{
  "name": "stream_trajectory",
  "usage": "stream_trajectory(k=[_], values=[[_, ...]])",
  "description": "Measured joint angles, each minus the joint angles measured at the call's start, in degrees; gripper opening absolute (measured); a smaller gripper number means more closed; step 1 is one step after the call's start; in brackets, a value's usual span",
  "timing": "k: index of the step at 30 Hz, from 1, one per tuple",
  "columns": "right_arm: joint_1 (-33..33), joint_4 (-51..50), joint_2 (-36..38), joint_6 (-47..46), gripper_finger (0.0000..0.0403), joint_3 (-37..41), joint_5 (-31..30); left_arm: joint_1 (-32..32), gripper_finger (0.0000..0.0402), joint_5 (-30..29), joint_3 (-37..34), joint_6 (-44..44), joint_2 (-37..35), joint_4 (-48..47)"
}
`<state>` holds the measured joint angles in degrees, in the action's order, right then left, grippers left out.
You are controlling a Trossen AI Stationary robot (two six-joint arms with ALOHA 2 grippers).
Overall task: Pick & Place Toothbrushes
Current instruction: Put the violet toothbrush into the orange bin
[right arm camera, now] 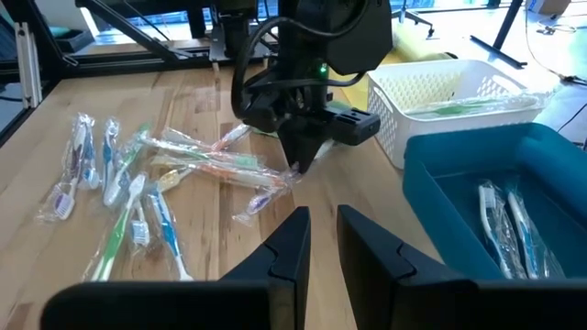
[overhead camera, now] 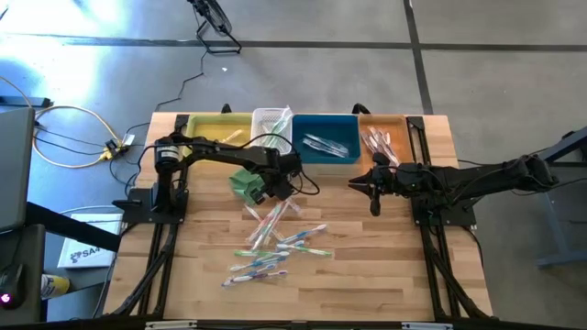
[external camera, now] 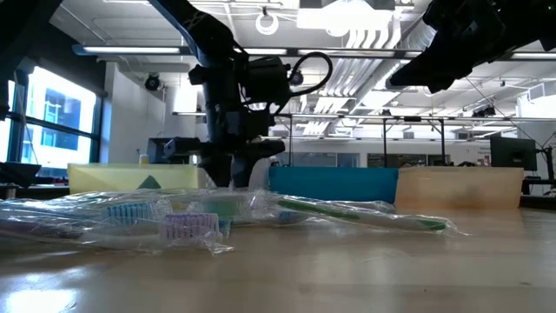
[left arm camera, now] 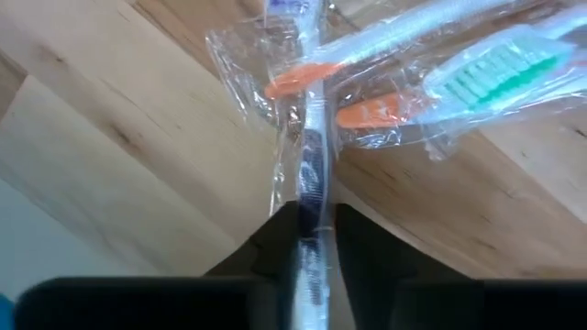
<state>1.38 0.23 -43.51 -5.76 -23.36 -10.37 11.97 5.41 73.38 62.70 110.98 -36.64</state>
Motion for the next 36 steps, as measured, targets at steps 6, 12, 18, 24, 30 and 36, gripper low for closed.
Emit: stream_trajectory(k=[6,12,18,24,30,36], values=[[0.0,0.0,0.0,0.0,0.0050,0.0,0.0,0.0,0.0011,-0.4,0.0,0.0,0.0,1.7],[0.0,0.0,0.0,0.0,0.0050,0.0,0.0,-0.1,0.0015,-1.1,0.0,-2.8,0.0,5.9],[0.0,0.0,0.0,0.0,0.0050,0.0,0.0,-0.1,0.0005,-1.4,2.8,-5.9,0.0,8.2],[0.0,0.0,0.0,0.0,0.0050,0.0,0.0,-0.1,0.0005,-0.7,10.0,-8.8,-0.1,7.1],[0.0,0.0,0.0,-0.4,0.0050,0.0,3.6,0.0,0.0005,3.2,18.1,-17.6,-0.2,4.8],[0.0,0.7,0.4,-0.5,0.0050,0.0,17.4,0.9,0.0004,8.2,24.3,-28.0,-0.2,2.1]])
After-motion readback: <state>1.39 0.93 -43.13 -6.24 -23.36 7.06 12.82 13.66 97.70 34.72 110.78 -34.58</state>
